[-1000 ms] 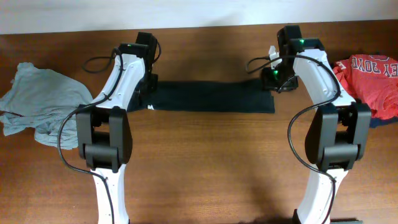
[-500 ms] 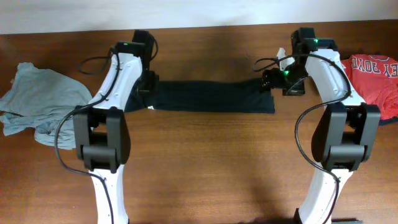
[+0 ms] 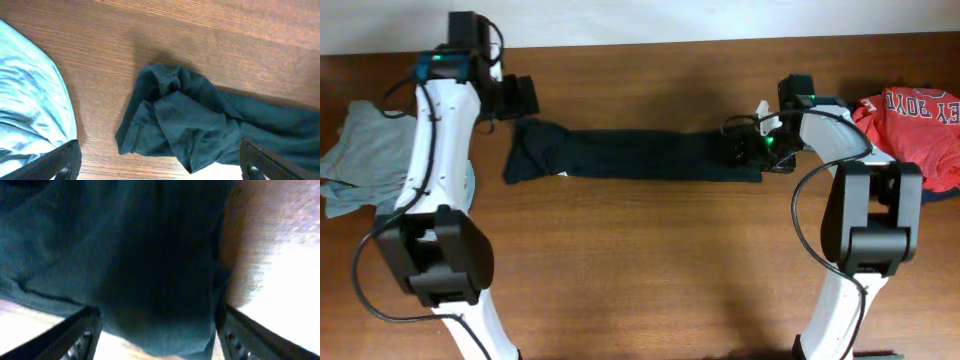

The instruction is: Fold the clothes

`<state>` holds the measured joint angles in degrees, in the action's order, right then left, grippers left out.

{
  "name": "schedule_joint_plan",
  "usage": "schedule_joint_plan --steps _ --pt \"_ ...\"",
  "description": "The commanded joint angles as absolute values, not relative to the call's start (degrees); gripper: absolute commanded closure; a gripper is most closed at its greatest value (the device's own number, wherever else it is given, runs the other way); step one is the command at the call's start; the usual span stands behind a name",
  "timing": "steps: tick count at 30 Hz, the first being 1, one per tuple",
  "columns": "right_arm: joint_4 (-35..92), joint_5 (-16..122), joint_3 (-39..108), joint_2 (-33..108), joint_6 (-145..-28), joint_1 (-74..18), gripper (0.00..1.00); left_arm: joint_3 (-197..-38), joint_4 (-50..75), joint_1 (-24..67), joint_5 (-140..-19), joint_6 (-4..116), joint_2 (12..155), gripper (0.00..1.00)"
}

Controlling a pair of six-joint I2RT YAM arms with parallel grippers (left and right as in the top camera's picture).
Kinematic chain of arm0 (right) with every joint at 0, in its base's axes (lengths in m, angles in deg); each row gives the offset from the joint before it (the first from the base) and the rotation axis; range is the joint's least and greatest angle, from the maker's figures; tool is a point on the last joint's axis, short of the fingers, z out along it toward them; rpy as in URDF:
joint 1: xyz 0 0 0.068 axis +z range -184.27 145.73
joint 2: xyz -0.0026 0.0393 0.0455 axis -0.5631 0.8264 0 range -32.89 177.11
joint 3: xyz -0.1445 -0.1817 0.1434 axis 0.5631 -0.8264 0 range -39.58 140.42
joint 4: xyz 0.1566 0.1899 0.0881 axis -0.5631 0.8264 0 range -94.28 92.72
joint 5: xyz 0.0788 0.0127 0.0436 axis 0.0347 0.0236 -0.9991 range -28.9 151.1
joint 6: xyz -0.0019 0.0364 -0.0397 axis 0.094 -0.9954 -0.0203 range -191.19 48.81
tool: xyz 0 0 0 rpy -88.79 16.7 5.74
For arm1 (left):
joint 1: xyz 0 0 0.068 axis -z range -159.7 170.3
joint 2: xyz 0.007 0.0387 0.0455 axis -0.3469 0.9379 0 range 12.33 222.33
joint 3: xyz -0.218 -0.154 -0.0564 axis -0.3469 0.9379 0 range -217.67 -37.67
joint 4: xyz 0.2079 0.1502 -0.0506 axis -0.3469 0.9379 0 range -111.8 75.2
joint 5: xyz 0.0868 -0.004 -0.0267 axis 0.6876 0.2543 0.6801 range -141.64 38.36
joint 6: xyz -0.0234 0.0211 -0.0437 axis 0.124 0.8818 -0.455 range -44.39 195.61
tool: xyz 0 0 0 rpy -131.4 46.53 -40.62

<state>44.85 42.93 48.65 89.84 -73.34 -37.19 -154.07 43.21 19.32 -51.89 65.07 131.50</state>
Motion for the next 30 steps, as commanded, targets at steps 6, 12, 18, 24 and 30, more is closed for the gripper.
schedule_joint_plan --steps 6,12,18,24,30 --pt "39.71 37.31 42.66 90.26 -76.88 -36.86 0.45 -154.95 43.1 18.73 -54.23 64.56 129.82 0.01" --pt "37.92 37.27 43.32 90.24 -79.33 -37.91 0.96 -154.95 43.28 18.73 -54.23 64.59 129.82 0.01" --pt "41.42 37.24 45.65 89.91 -79.38 -42.41 0.96 -154.95 43.36 18.73 -54.25 64.56 129.82 0.01" --pt "48.32 35.56 50.79 89.49 -74.37 -48.42 0.96 -154.95 43.39 18.76 -54.27 64.54 129.82 0.01" --pt "56.54 35.58 57.37 89.49 -69.72 -49.78 0.96 -154.95 43.39 18.76 -54.27 64.56 129.82 0.01"
